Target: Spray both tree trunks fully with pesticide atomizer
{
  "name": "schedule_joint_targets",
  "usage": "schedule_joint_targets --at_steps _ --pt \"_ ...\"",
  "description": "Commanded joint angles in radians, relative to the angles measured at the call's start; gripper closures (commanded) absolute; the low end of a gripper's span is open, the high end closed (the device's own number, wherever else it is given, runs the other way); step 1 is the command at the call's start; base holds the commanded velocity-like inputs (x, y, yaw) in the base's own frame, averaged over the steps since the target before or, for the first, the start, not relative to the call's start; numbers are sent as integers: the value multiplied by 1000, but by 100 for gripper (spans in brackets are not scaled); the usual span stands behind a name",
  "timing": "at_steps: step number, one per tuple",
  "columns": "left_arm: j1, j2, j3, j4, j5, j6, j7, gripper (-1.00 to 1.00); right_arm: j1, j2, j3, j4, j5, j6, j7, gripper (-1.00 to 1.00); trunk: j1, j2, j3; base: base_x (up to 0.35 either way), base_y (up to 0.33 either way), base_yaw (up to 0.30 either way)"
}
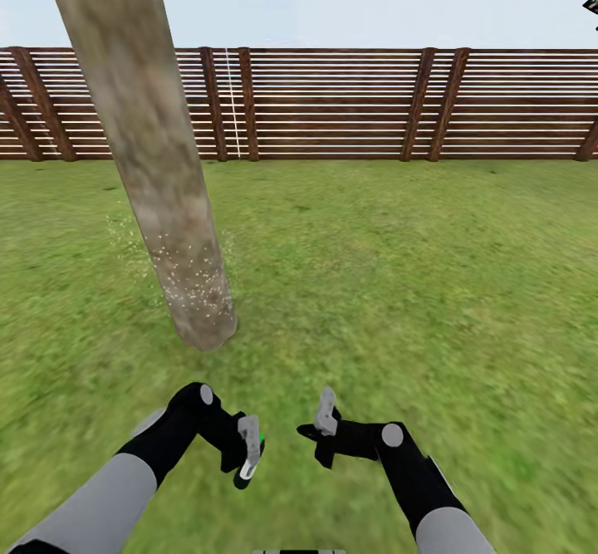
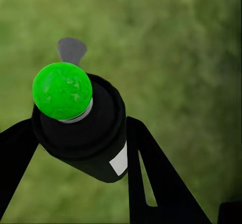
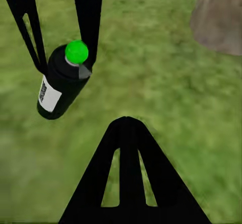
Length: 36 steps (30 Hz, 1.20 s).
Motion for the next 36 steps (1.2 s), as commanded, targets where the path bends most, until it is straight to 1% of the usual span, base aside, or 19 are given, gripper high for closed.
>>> schedule_joint_targets --at_steps 1,3,7,12,14,16,19,22,24,29,34,36 --pt "0 -2 0 1 -2 0 0 100 -6 0 0 -9 0 34 14 100 0 0 0 0 0 0" --pt "0 -4 -1 1 -4 0 3 100 -9 0 0 -15 0 50 23 100 0 0 0 0 0 0" --pt "-1 -27 -1 -2 -7 1 14 100 -10 0 0 -17 -1 56 25 100 0 0 0 0 0 0" --pt "-2 -38 -1 -2 -10 26 56 100 -10 0 0 -17 -1 56 27 100 0 0 0 0 0 0" --pt "-3 -45 0 -3 -9 28 85 100 -10 0 1 -16 -1 56 27 100 0 0 0 0 0 0" --pt "-4 -49 1 -3 -9 29 91 100 -10 0 1 -16 -1 57 27 100 0 0 0 0 0 0" --pt "-4 -65 1 -3 -9 29 96 100 -11 0 1 -15 -1 57 27 100 0 0 0 0 0 0" --pt "-4 -83 1 -1 -9 29 119 100 -10 0 0 -16 -1 57 27 100 0 0 0 0 0 0" --pt "-4 -91 0 0 -9 29 121 100 -10 0 1 -17 -1 57 26 100 0 0 0 0 0 0" --pt "-4 -93 -1 1 -8 27 121 100 -11 0 0 -17 -1 57 25 100 0 0 0 0 0 0" --pt "-4 -101 -2 2 -6 27 120 100 -11 0 1 -19 -1 57 25 100 0 0 0 0 0 0" --pt "-4 -111 -10 2 -6 27 120 100 -11 0 0 -22 -1 57 25 100 0 0 0 0 0 0"
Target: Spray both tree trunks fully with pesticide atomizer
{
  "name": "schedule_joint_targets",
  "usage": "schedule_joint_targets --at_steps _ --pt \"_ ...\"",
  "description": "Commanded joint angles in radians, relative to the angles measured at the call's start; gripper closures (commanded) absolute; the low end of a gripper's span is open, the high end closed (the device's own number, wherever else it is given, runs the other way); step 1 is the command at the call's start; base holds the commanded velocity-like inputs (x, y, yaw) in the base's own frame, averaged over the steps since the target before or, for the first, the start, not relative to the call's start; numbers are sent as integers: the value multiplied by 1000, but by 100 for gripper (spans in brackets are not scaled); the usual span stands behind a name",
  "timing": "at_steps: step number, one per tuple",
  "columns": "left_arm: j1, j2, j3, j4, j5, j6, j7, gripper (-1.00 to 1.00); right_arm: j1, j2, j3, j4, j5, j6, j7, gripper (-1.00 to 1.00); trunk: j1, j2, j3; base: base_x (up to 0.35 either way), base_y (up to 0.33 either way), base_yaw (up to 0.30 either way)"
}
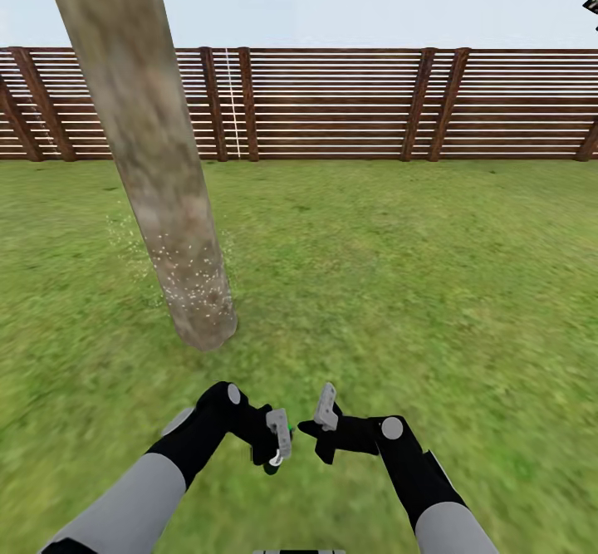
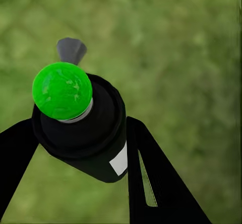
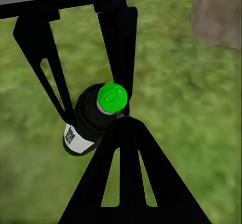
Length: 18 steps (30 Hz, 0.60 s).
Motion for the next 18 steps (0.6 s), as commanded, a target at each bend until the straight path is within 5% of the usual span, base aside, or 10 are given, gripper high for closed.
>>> schedule_joint_targets --at_steps 1,18 --pt "0 -3 -1 0 -1 0 0 100 0 0 1 0 0 0 0 100 0 0 0 0 0 0" --pt "0 -27 -3 8 0 0 0 100 1 0 0 -1 0 0 0 100 0 0 0 0 0 0"
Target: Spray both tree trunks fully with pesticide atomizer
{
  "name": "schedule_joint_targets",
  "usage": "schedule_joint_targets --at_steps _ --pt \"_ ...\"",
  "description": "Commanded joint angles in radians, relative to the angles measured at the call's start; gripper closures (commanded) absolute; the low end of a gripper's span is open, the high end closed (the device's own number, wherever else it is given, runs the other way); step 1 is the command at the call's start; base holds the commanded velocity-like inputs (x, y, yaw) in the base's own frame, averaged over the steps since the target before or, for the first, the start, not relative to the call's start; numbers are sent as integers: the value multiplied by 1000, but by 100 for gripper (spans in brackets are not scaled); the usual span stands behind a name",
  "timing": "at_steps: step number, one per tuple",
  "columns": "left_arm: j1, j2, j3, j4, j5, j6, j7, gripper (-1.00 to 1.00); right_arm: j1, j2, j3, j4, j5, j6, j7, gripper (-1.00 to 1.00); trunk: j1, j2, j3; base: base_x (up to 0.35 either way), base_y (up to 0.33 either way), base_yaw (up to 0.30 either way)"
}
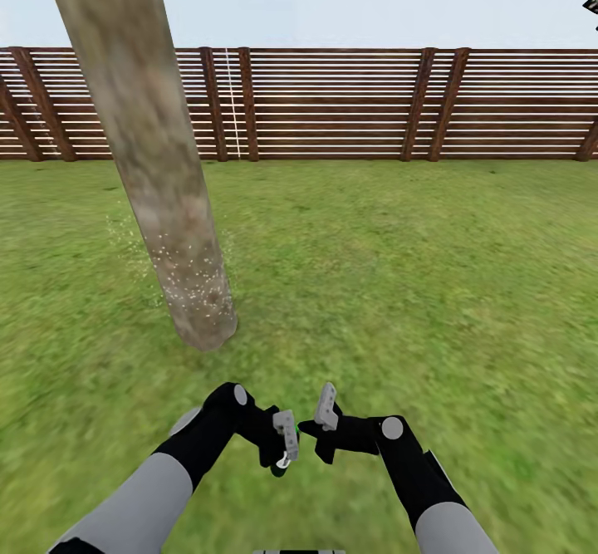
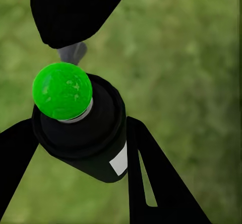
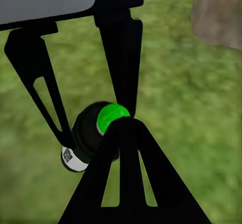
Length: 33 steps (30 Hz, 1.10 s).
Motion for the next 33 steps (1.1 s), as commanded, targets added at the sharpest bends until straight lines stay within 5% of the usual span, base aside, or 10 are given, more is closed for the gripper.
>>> schedule_joint_targets --at_steps 1,13,16,21,23,24,27,30,32,33 --pt "0 -1 0 0 0 0 0 100 0 0 0 0 0 0 0 100 0 0 0 0 0 0" --pt "5 19 7 1 1 -3 0 100 0 0 0 0 0 0 0 100 0 0 0 0 0 0" --pt "9 77 10 2 1 -7 0 100 0 0 0 0 0 0 1 100 0 0 0 0 0 0" --pt "12 238 13 8 7 -17 -3 100 0 0 0 1 1 0 2 100 0 0 0 0 0 0" --pt "12 274 15 28 10 -18 -3 100 0 0 0 2 1 0 2 100 0 0 0 0 0 0" --pt "12 297 16 38 10 -18 -3 100 0 0 -1 3 1 0 1 -100 0 0 0 0 0 0" --pt "13 340 17 54 10 -16 -1 100 0 0 -10 3 5 -1 -8 -100 0 0 0 0 0 0" --pt "13 346 66 56 23 -14 38 100 1 0 -39 28 7 -2 -210 -100 0 0 0 0 0 0" --pt "14 334 199 59 76 -16 112 100 2 -36 -52 144 5 -3 -440 -100 0 0 0 0 0 0" --pt "15 326 305 79 180 -17 181 100 2 -59 -81 243 -5 -6 -681 -100 0 0 0 0 0 0"
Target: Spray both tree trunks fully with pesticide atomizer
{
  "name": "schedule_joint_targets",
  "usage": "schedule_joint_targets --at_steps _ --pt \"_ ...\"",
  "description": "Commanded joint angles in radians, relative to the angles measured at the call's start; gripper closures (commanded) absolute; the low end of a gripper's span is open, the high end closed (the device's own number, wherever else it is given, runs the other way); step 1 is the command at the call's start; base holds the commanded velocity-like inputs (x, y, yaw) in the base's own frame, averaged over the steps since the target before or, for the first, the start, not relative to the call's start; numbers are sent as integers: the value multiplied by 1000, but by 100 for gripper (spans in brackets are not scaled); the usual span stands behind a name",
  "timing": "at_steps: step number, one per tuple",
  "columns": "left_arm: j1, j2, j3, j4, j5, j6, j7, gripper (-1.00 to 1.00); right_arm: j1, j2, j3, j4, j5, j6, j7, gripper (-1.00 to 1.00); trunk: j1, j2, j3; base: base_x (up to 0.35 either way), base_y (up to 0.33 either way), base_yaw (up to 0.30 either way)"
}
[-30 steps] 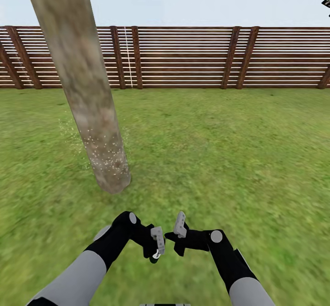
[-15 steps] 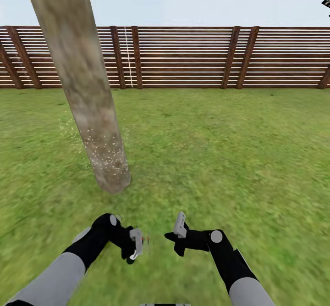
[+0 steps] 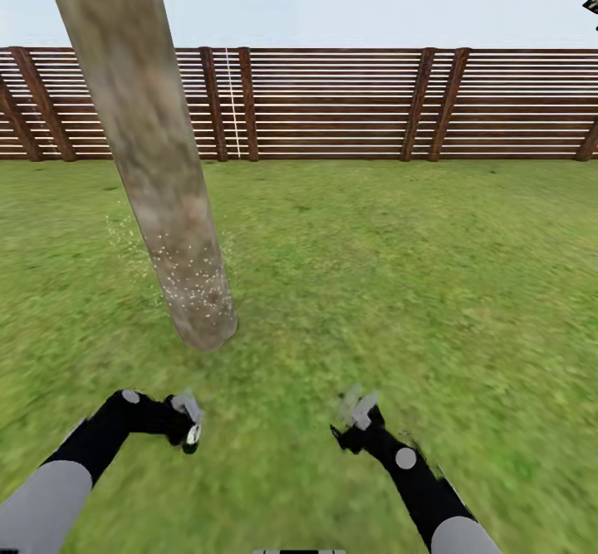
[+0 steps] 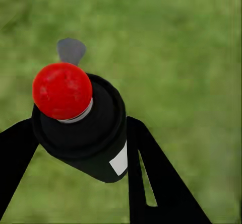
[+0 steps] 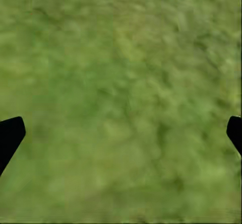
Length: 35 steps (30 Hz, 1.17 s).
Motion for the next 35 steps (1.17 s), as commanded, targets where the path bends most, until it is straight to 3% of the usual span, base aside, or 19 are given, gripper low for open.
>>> schedule_joint_targets --at_steps 1,2,3,4,5,7,10,13,18,25,35 --pt "7 -2 103 71 157 -46 108 100 1 -25 -45 135 -17 -42 -250 -100 0 0 0 0 0 0" --pt "53 -4 164 215 293 -267 402 100 3 -45 -102 302 -53 -186 -449 -100 0 0 0 0 0 0" --pt "78 -6 171 271 327 -358 554 100 4 -47 -109 348 -59 -236 -518 -100 0 0 0 0 0 0" --pt "98 -9 175 320 369 -433 678 100 15 -48 -113 373 -62 -290 -580 -100 0 0 0 0 0 0" --pt "124 -10 177 376 436 -517 793 100 49 -48 -116 390 -65 -357 -659 -100 0 0 0 0 0 0" --pt "208 -8 178 414 513 -626 874 100 106 -49 -117 399 -67 -431 -728 -100 0 0 0 0 0 0" --pt "251 -7 179 454 539 -656 890 100 123 -48 -117 404 -64 -449 -739 -100 0 0 0 0 0 0" --pt "258 -3 180 492 594 -664 897 100 125 -49 -117 463 -61 -450 -738 -100 0 0 0 0 0 0" --pt "281 2 184 493 619 -666 897 100 126 -46 -116 525 -61 -447 -738 -100 0 0 0 0 0 0" --pt "284 3 185 493 630 -667 897 100 178 -47 -116 528 -61 -447 -738 -100 0 0 0 0 0 0" --pt "284 2 185 491 630 -667 897 100 182 -47 -116 528 -61 -447 -738 -100 0 0 0 0 0 0"
